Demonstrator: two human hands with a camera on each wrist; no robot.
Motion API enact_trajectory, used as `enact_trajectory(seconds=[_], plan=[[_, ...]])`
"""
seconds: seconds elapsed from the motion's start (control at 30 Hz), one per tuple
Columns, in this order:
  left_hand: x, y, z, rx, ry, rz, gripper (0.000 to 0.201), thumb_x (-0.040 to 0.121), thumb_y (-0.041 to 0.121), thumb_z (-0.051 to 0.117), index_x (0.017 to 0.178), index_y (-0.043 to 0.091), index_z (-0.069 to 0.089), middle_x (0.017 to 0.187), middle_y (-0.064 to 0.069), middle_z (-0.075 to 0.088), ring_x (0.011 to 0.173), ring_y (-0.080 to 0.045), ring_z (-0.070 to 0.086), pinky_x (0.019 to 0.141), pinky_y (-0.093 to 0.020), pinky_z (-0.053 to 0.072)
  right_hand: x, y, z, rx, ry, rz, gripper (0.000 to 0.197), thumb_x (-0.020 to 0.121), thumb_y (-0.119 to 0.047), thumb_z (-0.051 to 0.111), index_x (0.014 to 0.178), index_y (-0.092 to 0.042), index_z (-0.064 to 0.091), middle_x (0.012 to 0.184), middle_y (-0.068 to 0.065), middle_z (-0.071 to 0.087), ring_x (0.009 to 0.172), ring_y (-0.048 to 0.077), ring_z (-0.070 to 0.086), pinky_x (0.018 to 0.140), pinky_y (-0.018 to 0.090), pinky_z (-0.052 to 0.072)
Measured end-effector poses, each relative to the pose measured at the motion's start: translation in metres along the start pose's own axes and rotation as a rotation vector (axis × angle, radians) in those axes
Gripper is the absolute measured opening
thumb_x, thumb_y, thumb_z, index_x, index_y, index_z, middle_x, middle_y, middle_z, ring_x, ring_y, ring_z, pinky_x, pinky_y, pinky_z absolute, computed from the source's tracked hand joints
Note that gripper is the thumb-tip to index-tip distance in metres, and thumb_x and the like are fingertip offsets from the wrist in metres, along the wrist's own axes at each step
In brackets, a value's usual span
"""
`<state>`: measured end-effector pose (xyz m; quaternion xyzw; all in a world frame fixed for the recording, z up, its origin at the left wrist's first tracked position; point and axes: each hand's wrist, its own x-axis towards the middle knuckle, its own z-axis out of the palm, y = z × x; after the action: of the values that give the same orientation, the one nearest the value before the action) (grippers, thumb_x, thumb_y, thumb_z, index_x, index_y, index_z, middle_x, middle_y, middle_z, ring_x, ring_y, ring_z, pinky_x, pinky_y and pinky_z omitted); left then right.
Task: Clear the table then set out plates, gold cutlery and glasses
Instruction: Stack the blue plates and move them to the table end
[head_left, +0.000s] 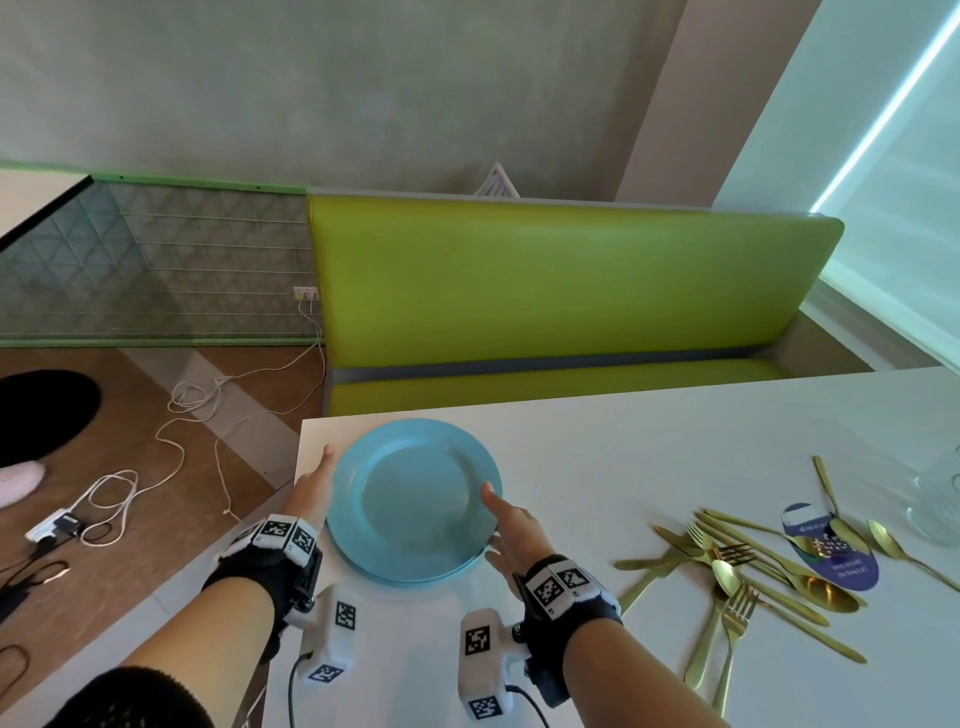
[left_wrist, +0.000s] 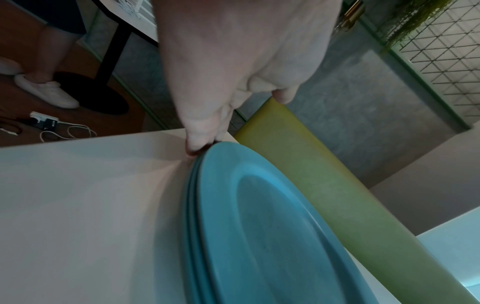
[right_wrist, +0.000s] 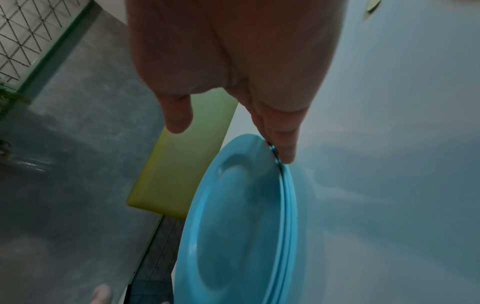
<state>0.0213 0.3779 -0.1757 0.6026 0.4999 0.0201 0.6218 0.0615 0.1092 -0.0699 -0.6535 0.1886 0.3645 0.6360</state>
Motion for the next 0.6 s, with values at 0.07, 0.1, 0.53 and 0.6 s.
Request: enact_trajectory(seconds=[0.07, 0.1, 0.53, 0.6], plan=[[-0.062, 0.035, -0.003, 0.039, -0.018, 0.013, 0.108, 0.061, 0.089, 0.035, 0.129, 0.008, 0.055, 0.131, -0.015, 0.058, 0.12, -0.033, 0.055, 0.106, -0.046, 0.04, -0.005, -0.002, -0.003, -0.079, 0.022, -0.003, 0.073, 0.083, -0.048, 0.063, 0.136, -0.006, 0.037, 0.137, 0.009, 0.046, 0.123, 0.028, 0.047, 0.087, 0.035, 0.041], [-0.098, 0.056, -0.004, 0.041, -0.013, 0.033, 0.098, 0.073, 0.081, 0.035, 0.13, 0.004, 0.052, 0.134, -0.019, 0.055, 0.122, -0.035, 0.053, 0.107, -0.043, 0.039, -0.009, -0.005, -0.004, -0.127, 0.04, -0.011, 0.074, 0.085, -0.046, 0.062, 0.139, -0.006, 0.032, 0.139, 0.011, 0.043, 0.126, 0.029, 0.045, 0.09, 0.037, 0.041], [-0.181, 0.099, 0.074, 0.286, 0.099, 0.337, 0.051, 0.096, 0.023, 0.048, 0.135, -0.008, 0.041, 0.14, -0.029, 0.043, 0.13, -0.042, 0.04, 0.105, -0.043, 0.031, -0.106, -0.016, -0.144, -0.489, 0.167, -0.002, 0.034, 0.096, -0.028, 0.05, 0.119, -0.003, 0.051, 0.078, 0.003, 0.055, 0.061, 0.013, 0.056, 0.056, 0.025, 0.048], [-0.199, 0.105, 0.104, 0.319, 0.022, 0.367, 0.048, 0.095, 0.02, 0.049, 0.133, -0.008, 0.044, 0.138, -0.028, 0.046, 0.128, -0.042, 0.043, 0.104, -0.042, 0.032, -0.123, -0.016, -0.184, -0.5, 0.23, -0.008, 0.033, 0.097, -0.029, 0.047, 0.12, -0.005, 0.051, 0.08, 0.003, 0.055, 0.063, 0.012, 0.055, 0.057, 0.024, 0.047]])
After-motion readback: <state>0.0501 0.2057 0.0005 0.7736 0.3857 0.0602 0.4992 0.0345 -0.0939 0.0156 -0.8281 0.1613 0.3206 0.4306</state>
